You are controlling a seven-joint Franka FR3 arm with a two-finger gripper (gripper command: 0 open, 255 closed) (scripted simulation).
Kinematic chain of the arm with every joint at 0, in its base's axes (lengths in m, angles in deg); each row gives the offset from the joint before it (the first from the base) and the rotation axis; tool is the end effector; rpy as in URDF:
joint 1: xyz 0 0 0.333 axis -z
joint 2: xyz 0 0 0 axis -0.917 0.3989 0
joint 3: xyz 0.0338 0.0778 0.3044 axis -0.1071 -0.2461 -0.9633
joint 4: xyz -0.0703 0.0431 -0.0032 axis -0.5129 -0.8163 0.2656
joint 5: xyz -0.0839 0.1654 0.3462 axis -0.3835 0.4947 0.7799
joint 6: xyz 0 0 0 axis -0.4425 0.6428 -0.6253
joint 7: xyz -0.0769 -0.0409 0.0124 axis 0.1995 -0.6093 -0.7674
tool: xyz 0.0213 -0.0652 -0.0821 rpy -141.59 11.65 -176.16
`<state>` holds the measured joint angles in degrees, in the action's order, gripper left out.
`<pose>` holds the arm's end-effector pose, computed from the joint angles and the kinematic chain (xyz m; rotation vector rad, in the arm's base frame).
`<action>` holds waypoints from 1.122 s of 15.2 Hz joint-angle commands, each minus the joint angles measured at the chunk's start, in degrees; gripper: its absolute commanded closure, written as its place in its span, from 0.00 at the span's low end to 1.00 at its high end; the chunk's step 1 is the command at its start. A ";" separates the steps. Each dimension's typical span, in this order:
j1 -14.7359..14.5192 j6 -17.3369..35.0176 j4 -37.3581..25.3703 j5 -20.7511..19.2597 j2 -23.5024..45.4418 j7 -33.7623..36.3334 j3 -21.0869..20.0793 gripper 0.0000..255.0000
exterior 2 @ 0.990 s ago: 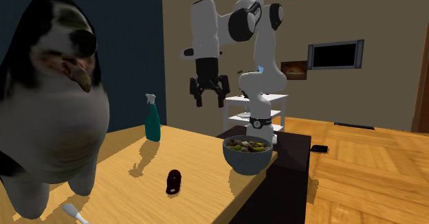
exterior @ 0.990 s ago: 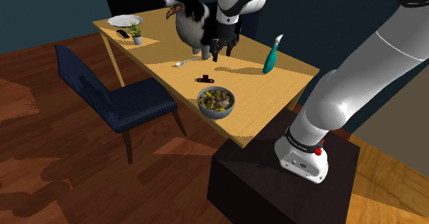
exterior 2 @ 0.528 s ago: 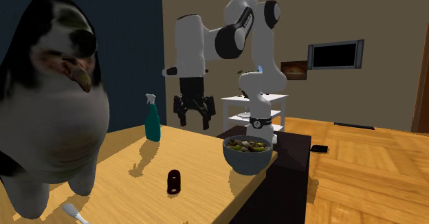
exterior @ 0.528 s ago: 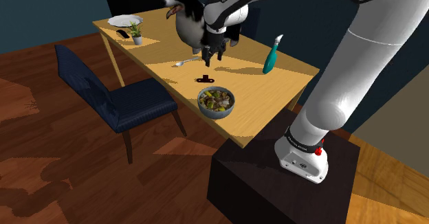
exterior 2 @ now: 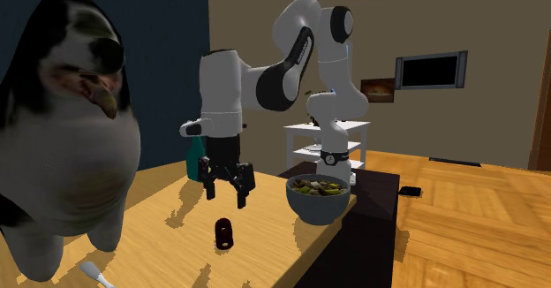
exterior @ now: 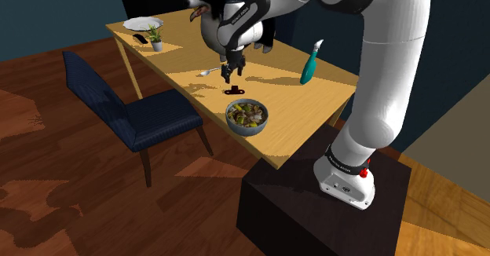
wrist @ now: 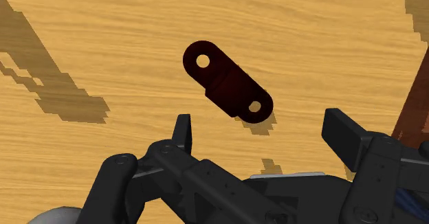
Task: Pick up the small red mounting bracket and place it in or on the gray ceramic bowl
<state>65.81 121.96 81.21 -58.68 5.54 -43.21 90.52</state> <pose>0.5965 -0.0817 0.2720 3.1351 0.0517 -0.0375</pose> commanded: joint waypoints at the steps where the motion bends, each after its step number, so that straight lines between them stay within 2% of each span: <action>1: 0.58 0.36 -3.40 0.10 3.73 -1.10 -0.08 0.00; 9: 1.02 4.83 -2.94 0.91 7.77 -1.63 -0.59 0.00; 16: 1.02 4.81 -2.96 0.91 7.78 -1.63 -0.60 0.00; 17: 1.02 4.81 -2.96 0.91 7.78 -1.63 -0.60 1.00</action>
<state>66.83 126.77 78.25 -57.77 13.31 -44.84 89.93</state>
